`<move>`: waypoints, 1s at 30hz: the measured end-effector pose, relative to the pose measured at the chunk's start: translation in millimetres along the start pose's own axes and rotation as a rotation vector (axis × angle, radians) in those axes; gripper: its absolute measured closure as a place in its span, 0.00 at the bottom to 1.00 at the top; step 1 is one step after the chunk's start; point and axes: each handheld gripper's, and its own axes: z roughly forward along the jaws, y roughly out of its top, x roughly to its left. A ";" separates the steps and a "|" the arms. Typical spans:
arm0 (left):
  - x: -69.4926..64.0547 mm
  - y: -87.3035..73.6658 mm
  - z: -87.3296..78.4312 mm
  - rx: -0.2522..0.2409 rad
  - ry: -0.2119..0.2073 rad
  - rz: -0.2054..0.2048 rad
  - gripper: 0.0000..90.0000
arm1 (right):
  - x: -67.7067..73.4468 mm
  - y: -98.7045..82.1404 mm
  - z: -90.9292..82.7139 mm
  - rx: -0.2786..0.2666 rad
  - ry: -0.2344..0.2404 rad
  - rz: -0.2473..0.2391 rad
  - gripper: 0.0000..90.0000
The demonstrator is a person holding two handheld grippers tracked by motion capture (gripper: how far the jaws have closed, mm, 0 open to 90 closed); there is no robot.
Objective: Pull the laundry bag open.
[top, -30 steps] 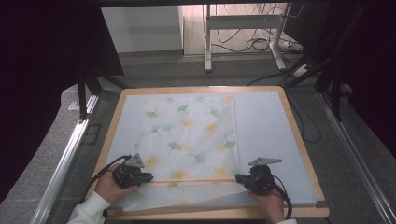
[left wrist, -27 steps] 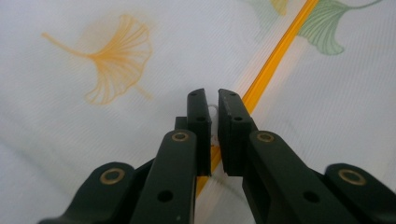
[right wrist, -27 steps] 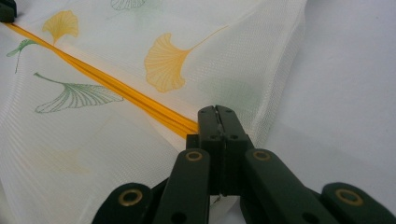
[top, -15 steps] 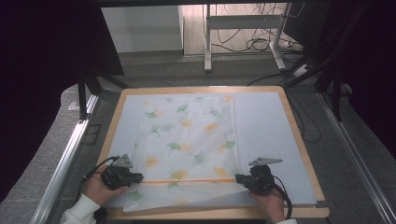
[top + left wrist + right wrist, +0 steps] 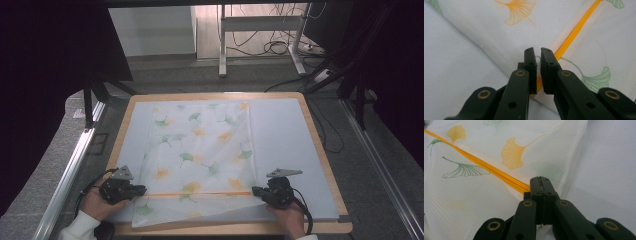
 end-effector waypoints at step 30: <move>5.5 -9.3 -6.6 -0.020 -0.003 -0.021 0.94 | 0.0 0.1 0.0 0.002 0.001 0.000 1.00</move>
